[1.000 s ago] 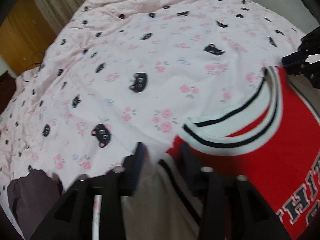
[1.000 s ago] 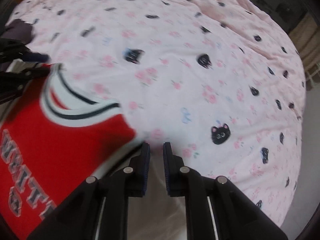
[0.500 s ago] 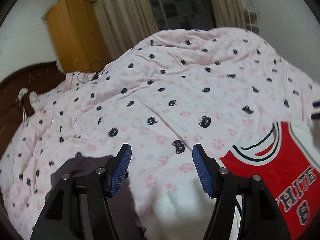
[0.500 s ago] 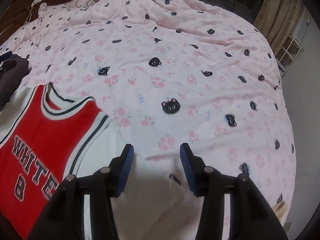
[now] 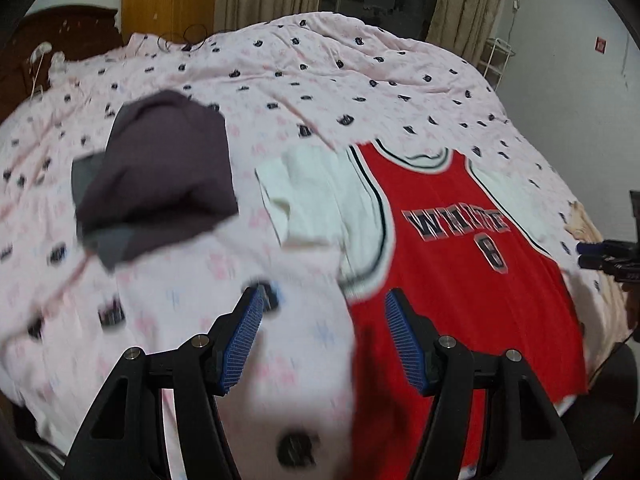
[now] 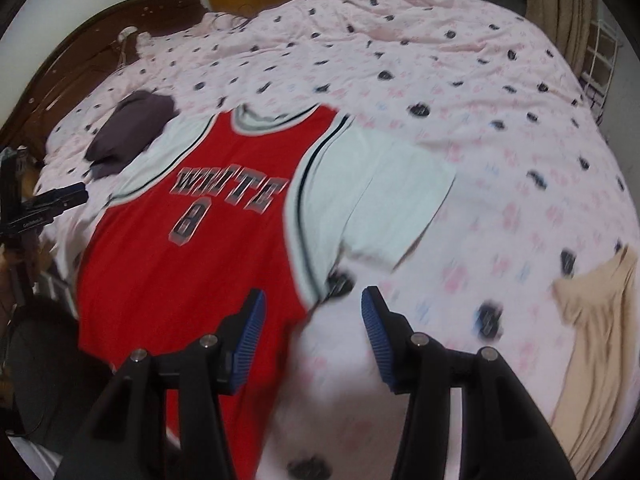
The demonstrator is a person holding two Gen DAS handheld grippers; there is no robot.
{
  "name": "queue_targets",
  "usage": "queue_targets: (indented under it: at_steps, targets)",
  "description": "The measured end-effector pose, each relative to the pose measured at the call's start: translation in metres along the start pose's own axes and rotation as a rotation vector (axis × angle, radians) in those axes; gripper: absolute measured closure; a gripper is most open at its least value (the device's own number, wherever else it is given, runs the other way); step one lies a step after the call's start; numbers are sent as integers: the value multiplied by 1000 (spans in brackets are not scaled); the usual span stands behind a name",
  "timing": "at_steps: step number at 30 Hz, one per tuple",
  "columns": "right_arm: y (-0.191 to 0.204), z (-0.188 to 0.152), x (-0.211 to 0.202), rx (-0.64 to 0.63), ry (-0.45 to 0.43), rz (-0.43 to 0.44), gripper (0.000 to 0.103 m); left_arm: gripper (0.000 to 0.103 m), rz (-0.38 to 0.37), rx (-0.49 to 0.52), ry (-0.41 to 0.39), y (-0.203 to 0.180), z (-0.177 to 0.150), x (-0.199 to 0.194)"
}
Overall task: Fold clothes
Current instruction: 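Release the jersey and smooth it flat with both grippers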
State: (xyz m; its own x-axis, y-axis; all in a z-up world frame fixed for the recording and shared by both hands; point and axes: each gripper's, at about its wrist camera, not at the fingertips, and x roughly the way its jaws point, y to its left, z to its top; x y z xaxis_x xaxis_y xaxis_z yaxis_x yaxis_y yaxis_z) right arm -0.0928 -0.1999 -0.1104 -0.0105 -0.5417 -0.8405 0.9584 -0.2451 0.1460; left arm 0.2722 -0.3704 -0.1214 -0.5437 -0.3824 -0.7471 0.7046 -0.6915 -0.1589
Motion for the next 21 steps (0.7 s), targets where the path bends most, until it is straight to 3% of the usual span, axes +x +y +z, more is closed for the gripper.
queue_targets:
  at_steps: [5, 12, 16, 21]
  targets:
    - [8, -55, -6, 40, 28, 77, 52, 44, -20, -17, 32, -5, -44, -21]
    - [2, -112, -7, 166, 32, 134, 52, 44, 68, 58, 144, -21, -83, -24]
    - [3, -129, -9, 202, -2, 145, 52, 44, 49, 62, 141, -30, -94, -28]
    - [9, -134, -11, 191, -26, 151, 51, 44, 2, 131, 70, -57, -92, -34]
